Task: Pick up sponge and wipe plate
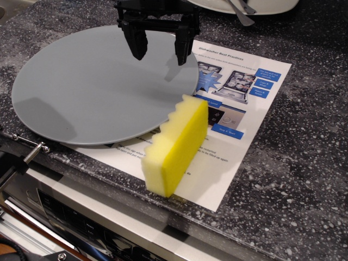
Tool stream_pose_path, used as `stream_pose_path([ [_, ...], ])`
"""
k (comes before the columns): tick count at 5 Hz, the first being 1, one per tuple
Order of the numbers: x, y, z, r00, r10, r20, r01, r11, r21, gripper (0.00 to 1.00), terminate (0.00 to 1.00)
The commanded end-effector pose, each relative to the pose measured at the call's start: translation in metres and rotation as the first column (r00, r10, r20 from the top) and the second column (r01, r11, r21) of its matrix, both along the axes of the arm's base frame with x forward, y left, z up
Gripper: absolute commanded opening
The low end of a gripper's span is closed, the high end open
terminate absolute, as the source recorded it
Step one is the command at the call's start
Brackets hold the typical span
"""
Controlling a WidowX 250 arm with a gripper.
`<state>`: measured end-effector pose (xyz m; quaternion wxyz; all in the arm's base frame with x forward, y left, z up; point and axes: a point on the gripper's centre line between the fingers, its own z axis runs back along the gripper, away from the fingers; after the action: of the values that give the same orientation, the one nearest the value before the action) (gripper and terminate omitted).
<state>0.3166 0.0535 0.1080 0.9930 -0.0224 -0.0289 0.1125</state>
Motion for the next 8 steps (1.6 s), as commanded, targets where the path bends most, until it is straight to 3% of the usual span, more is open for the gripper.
stream_pose_path([
  [1, 0.000, 0.000, 0.000, 1.000, 0.000, 0.000, 0.000, 1.000, 0.000, 1.00, 0.00],
  [2, -0.020, 0.001, 0.016, 0.998, -0.039, -0.049, 0.035, 0.997, -0.072, 1.00, 0.00],
  [4, -0.056, -0.017, 0.025, 0.986, -0.104, -0.130, 0.085, 0.986, -0.146, 1.00, 0.00],
  [7, -0.077, -0.049, -0.007, 0.981, -0.154, -0.119, 0.139, 0.983, -0.123, 1.00, 0.00],
  [8, -0.080, -0.059, -0.017, 0.983, -0.148, -0.110, 0.131, 0.981, -0.143, 1.00, 0.00],
])
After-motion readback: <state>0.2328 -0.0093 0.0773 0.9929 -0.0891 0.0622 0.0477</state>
